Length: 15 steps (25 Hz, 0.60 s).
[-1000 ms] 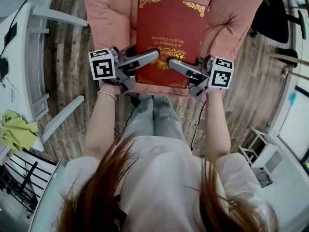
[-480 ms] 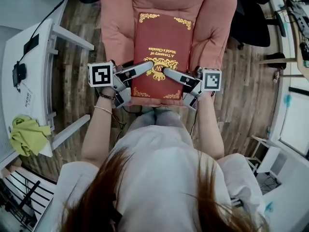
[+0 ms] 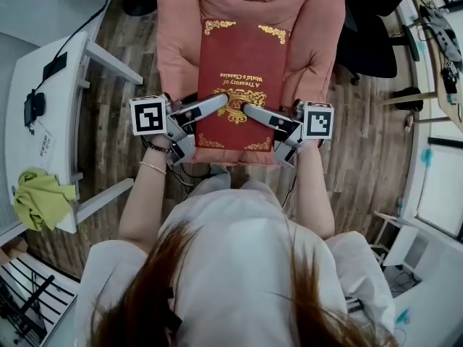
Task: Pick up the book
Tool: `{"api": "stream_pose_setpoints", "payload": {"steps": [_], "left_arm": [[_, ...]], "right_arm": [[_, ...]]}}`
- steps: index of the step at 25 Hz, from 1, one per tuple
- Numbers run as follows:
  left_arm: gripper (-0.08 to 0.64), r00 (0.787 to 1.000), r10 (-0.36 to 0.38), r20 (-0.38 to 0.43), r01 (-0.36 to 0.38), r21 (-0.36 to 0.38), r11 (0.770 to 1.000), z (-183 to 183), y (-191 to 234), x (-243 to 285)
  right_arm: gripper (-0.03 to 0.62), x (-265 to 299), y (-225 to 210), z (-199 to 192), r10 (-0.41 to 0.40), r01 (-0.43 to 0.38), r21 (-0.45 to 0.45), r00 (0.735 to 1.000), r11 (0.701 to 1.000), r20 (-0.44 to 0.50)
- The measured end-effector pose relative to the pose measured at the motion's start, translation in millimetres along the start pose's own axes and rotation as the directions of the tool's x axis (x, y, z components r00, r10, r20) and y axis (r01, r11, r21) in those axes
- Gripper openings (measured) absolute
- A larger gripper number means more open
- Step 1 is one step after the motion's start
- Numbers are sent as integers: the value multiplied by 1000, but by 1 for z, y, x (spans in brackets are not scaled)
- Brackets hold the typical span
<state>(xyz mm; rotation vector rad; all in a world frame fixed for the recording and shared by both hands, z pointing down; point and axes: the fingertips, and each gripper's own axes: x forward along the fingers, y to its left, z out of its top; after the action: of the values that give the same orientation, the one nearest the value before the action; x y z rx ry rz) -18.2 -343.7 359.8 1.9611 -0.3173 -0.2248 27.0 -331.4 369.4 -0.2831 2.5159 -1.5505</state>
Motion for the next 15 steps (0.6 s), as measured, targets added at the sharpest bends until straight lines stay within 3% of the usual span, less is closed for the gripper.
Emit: {"api": "stream_pose_setpoints", "payload": {"steps": [4, 9, 15], "left_arm": [[253, 1000, 5, 16, -5, 2, 1000, -18, -9, 3], [253, 999, 13, 33, -13, -1, 1000, -72, -37, 4], [253, 999, 7, 49, -6, -18, 1000, -97, -52, 5]], "right_arm": [[265, -14, 9, -12, 4, -4, -7, 1000, 1000, -17], [265, -45, 39, -52, 38, -38, -10, 999, 999, -30], [265, -59, 59, -71, 53, -52, 13, 998, 999, -42]]}}
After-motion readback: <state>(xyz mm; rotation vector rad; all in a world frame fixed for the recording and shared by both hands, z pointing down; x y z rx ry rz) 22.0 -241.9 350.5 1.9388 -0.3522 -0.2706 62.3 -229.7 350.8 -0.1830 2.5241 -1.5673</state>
